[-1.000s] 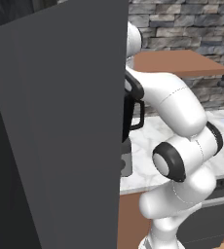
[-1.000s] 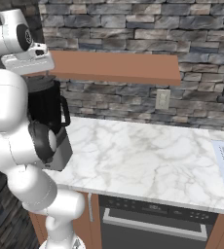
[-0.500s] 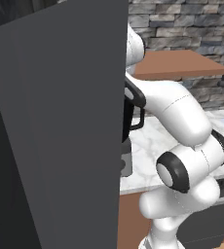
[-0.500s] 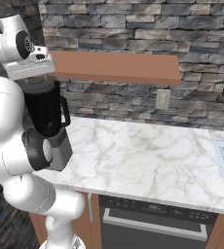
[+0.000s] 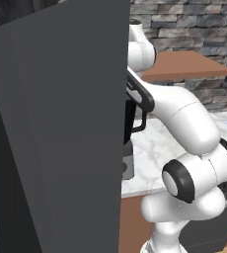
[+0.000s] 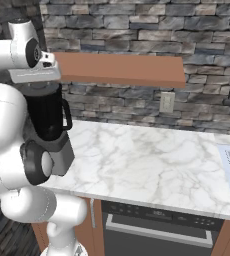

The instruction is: Close the lid blender by securely placing the lid on top.

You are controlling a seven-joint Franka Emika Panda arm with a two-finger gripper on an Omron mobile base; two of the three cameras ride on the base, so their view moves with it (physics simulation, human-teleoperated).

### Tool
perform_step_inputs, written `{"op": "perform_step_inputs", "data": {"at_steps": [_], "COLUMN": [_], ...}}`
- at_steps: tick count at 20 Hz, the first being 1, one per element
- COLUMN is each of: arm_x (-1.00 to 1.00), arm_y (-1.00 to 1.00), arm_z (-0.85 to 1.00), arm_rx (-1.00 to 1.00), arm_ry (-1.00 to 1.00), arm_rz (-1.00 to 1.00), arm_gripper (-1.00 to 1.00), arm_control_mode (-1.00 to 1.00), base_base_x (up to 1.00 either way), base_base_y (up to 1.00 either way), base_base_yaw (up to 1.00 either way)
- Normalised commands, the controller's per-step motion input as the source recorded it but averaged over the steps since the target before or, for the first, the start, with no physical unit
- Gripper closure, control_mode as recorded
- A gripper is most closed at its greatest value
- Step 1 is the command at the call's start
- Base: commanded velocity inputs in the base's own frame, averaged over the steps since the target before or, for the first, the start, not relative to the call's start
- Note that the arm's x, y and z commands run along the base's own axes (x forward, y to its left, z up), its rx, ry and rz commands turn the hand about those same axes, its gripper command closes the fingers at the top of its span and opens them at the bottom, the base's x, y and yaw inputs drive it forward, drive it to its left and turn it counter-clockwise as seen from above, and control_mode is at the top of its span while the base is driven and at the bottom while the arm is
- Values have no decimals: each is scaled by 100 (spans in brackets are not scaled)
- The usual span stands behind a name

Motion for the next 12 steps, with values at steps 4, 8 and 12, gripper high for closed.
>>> {"op": "perform_step_inputs", "data": {"at_steps": [4,8,12], "arm_x": [25,13,0], "arm_y": [-1,-4,0], "arm_z": [-31,-35,-26], "arm_rx": [5,2,0], "arm_ry": [8,4,0], "arm_rz": [0,0,0], "arm_gripper": [-100,-100,-100], "arm_control_mode": [-100,-100,-100], "base_base_x": [0,0,0], "base_base_y": [0,0,0], "base_base_yaw": [0,0,0]}}
